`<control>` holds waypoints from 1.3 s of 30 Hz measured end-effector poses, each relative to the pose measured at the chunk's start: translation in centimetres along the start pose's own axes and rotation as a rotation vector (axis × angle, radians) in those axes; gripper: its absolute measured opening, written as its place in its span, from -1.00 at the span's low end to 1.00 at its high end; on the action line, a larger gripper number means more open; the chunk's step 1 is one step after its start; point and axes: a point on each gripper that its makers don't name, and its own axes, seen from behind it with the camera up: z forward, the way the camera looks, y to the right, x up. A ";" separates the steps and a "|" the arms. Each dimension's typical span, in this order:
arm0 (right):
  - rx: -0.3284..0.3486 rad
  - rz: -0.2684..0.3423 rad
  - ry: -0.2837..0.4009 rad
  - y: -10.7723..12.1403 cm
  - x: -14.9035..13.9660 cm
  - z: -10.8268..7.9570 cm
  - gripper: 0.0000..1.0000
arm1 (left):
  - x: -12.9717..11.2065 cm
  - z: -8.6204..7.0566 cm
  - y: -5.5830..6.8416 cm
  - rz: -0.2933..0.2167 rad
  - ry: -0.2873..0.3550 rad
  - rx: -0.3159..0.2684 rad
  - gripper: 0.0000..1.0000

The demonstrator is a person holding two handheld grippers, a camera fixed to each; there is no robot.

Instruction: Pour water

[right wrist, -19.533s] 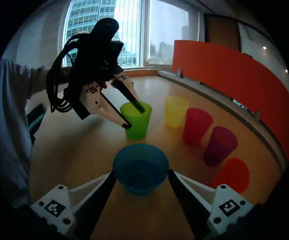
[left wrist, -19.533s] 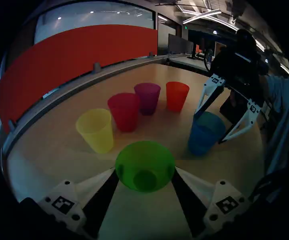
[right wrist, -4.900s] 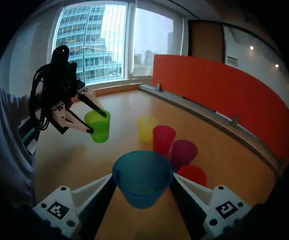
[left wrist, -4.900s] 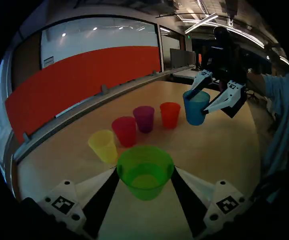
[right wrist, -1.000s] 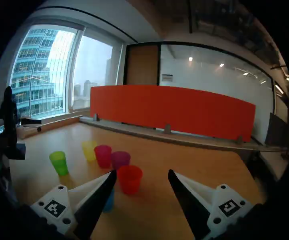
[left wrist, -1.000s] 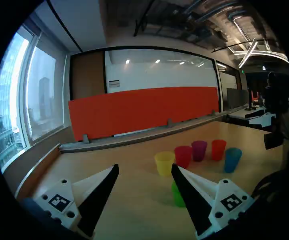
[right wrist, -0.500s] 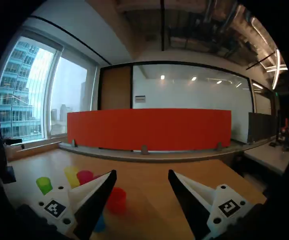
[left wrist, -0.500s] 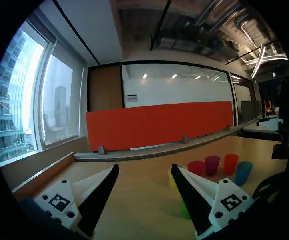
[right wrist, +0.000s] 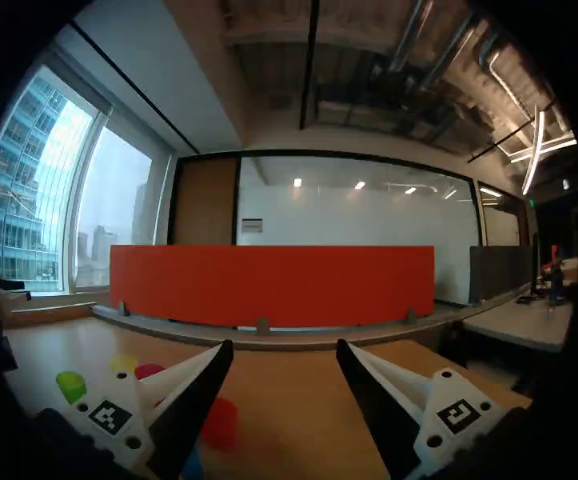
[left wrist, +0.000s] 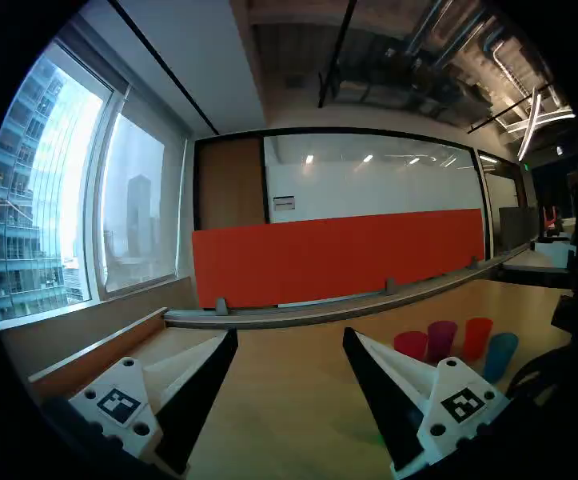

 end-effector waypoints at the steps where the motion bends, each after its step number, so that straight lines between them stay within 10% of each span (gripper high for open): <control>1: -0.007 -0.003 0.001 0.0 -0.1 0.0 1.00 | -0.1 0.0 -0.1 -0.005 0.002 0.004 0.96; 39: -0.065 0.074 -0.005 0.3 -2.2 -1.3 0.98 | -8.0 1.2 -0.6 -0.069 -0.034 0.044 0.96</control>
